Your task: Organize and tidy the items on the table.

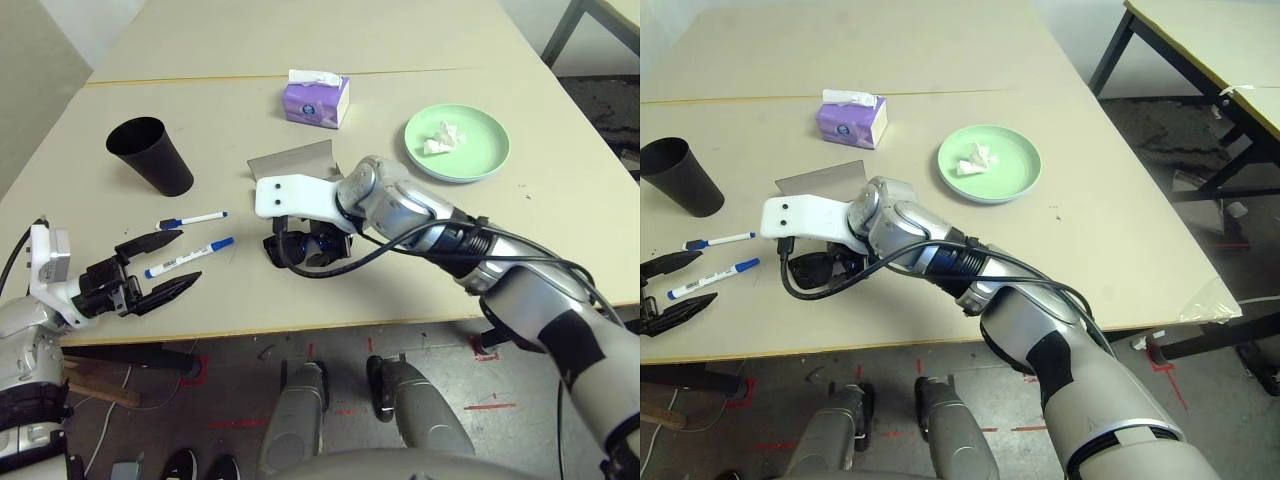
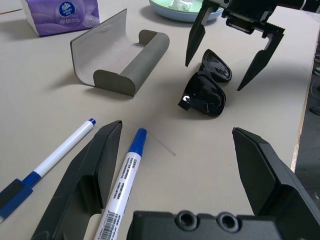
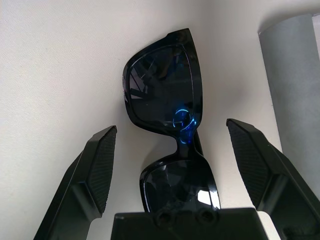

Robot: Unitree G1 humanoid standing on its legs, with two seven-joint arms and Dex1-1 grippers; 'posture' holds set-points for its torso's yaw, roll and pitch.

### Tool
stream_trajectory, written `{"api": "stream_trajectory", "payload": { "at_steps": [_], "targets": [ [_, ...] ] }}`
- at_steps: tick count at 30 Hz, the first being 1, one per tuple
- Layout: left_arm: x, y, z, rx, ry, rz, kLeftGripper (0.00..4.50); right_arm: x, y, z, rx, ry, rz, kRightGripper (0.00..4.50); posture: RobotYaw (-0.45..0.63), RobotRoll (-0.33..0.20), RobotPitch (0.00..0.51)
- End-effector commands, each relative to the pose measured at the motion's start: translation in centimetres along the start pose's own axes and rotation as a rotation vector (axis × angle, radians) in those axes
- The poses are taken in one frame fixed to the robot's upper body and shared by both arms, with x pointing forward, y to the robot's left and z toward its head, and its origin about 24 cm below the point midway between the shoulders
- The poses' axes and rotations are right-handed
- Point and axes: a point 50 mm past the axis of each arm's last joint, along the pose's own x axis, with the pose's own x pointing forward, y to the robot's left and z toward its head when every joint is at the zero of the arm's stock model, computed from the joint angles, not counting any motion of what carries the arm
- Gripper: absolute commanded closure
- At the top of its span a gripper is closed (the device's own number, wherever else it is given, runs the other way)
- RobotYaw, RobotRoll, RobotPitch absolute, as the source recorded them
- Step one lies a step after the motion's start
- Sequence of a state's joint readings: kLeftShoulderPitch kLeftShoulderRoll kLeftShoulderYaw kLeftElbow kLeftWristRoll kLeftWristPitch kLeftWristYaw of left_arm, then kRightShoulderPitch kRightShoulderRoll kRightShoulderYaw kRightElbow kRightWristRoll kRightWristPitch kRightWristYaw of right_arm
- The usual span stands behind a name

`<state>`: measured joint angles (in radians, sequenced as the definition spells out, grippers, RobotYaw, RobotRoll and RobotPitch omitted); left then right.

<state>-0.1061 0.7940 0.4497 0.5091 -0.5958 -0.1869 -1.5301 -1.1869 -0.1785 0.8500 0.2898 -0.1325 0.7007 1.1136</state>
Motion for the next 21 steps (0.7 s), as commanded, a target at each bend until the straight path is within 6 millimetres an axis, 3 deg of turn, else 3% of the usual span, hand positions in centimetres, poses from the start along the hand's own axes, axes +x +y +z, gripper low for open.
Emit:
{"api": "stream_trajectory", "payload": {
  "at_steps": [1,15,18,21],
  "targets": [
    [-0.44,-0.43,-0.49,-0.011,0.0,0.009,0.0,0.5,0.34,-0.48,-0.015,0.005,0.014,0.03,0.06,0.0,0.208],
    [-0.09,-0.43,-0.28,-0.007,-0.006,0.004,0.0,0.7,0.35,-1.0,-0.036,0.029,0.013,0.03,0.06,0.0,0.205],
    [0.12,-0.48,-0.15,-0.007,-0.008,0.0,0.0,0.72,0.42,-0.91,-0.032,0.024,0.018,0.63,0.06,0.0,0.208],
    [0.4,-0.58,0.03,-0.008,-0.012,-0.005,0.0,0.72,0.51,-0.89,-0.028,0.021,0.023,1.73,0.06,0.0,0.208]
  ]
}}
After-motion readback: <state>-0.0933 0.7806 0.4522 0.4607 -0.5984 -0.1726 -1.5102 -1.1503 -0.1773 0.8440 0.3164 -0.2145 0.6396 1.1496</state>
